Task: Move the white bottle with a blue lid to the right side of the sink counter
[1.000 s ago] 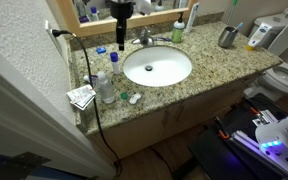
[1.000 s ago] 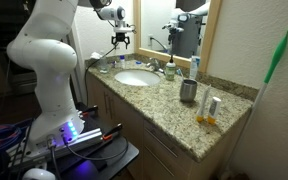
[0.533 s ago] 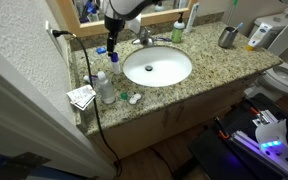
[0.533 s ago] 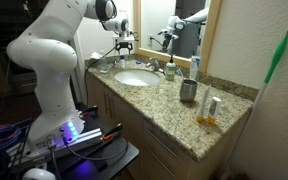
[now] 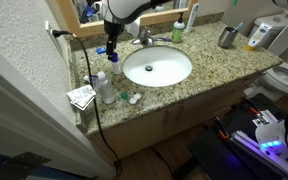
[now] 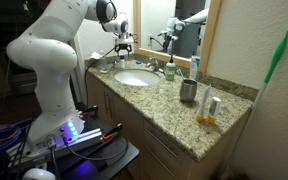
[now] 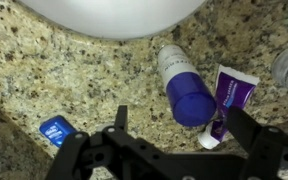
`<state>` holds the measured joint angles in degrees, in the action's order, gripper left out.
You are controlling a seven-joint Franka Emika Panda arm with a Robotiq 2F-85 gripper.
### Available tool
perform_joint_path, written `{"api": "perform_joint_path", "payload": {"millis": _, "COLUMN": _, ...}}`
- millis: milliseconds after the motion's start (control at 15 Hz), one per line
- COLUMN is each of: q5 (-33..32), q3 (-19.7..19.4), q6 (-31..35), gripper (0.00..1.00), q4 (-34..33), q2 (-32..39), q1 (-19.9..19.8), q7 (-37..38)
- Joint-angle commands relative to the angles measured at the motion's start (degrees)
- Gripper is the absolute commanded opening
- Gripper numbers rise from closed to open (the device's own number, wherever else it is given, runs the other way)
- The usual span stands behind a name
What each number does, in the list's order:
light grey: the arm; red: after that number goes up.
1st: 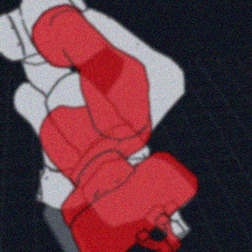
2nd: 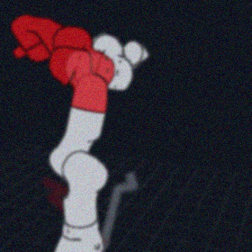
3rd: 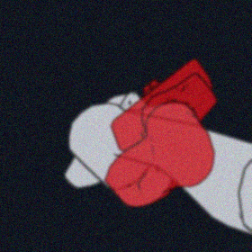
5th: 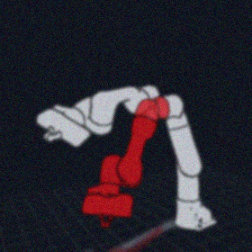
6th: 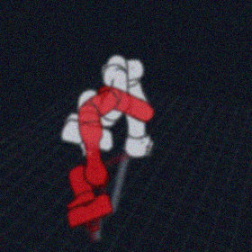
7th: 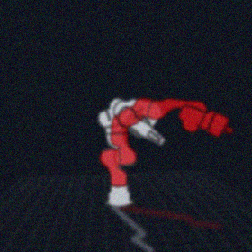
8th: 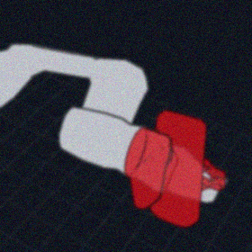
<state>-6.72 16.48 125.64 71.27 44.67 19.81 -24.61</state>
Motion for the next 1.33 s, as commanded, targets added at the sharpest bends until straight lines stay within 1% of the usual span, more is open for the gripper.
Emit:
{"api": "perform_joint_path", "payload": {"millis": 0, "q5": 0.44, "q3": 0.00, "q6": -2.29, "gripper": 1.00, "q4": -0.17, "q2": 1.03, "q1": -0.03, "q7": 0.46}}
{"api": "perform_joint_path", "payload": {"millis": 67, "q5": 0.33, "q3": -0.11, "q6": -2.86, "gripper": 1.00, "q4": -0.59, "q2": 1.39, "q1": 0.11, "q7": 0.80}}
{"api": "perform_joint_path", "payload": {"millis": 133, "q5": 0.00, "q3": 0.00, "q6": -0.93, "gripper": 1.00, "q4": 0.02, "q2": 1.00, "q1": 0.01, "q7": 0.39}}
{"api": "perform_joint_path", "payload": {"millis": 267, "q5": 0.00, "q3": 0.00, "q6": -1.38, "gripper": 1.00, "q4": 0.02, "q2": 1.31, "q1": 0.01, "q7": 0.60}}
{"api": "perform_joint_path", "payload": {"millis": 333, "q5": -0.14, "q3": 0.00, "q6": -1.27, "gripper": 0.75, "q4": -0.08, "q2": 1.25, "q1": 0.07, "q7": 0.45}}
{"api": "perform_joint_path", "payload": {"millis": 400, "q5": -0.16, "q3": -0.01, "q6": -1.34, "gripper": 0.73, "q4": -0.17, "q2": 1.29, "q1": 0.01, "q7": 0.36}}
{"api": "perform_joint_path", "payload": {"millis": 467, "q5": -0.04, "q3": 0.04, "q6": -1.35, "gripper": 0.67, "q4": -0.17, "q2": 1.32, "q1": -0.08, "q7": 0.33}}
{"api": "perform_joint_path", "payload": {"millis": 533, "q5": -0.07, "q3": 0.04, "q6": -1.35, "gripper": 0.58, "q4": -0.17, "q2": 1.34, "q1": -0.05, "q7": 0.32}}
{"api": "perform_joint_path", "payload": {"millis": 600, "q5": -0.09, "q3": 0.03, "q6": -1.45, "gripper": 0.53, "q4": -0.23, "q2": 1.39, "q1": -0.04, "q7": 0.31}}
{"api": "perform_joint_path", "payload": {"millis": 933, "q5": -0.31, "q3": -0.13, "q6": -1.91, "gripper": 0.17, "q4": -0.33, "q2": 1.29, "q1": 0.09, "q7": 0.41}}
{"api": "perform_joint_path", "payload": {"millis": 1133, "q5": -0.50, "q3": -0.24, "q6": -2.02, "gripper": 0.16, "q4": -0.34, "q2": 1.28, "q1": 0.14, "q7": 0.43}}
{"api": "perform_joint_path", "payload": {"millis": 1267, "q5": -1.79, "q3": -1.18, "q6": -0.33, "gripper": 0.16, "q4": -0.21, "q2": 1.33, "q1": 0.76, "q7": 1.53}}
